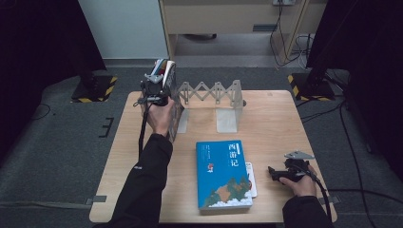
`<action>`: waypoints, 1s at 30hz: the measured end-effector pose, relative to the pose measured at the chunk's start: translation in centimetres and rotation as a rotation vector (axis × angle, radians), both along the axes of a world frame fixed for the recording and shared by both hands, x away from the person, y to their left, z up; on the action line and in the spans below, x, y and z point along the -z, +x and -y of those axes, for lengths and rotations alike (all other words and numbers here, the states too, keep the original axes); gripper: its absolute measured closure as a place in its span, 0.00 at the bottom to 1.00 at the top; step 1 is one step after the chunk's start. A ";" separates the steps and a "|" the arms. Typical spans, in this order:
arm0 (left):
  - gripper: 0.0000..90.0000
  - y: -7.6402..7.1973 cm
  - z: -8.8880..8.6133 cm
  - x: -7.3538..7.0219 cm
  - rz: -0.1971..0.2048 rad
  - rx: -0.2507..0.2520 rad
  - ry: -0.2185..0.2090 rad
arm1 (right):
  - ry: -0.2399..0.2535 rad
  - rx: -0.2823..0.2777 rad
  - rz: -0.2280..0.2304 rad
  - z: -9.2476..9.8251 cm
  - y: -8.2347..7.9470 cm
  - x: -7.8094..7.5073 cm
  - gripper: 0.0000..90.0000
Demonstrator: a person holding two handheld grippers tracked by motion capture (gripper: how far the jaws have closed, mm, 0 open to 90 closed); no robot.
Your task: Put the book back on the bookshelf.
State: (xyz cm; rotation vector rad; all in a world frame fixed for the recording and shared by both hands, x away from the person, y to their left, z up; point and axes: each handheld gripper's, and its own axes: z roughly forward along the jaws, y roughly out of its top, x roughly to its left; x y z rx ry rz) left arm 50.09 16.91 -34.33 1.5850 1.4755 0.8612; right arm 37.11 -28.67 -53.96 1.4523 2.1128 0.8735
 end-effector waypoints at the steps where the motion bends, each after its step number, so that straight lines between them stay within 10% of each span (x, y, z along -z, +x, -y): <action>1: 0.91 0.0 0.0 0.0 0.007 -0.004 -0.001 | 0.000 0.000 0.000 0.0 0.0 0.0 0.00; 8: 0.91 0.0 0.1 -0.2 -0.001 -0.014 0.067 | -0.001 -0.002 -0.001 0.0 0.0 0.0 0.00; 30: 0.74 -2.8 -0.4 0.7 0.064 0.032 0.056 | 0.000 -0.002 -0.002 0.0 0.0 0.0 0.00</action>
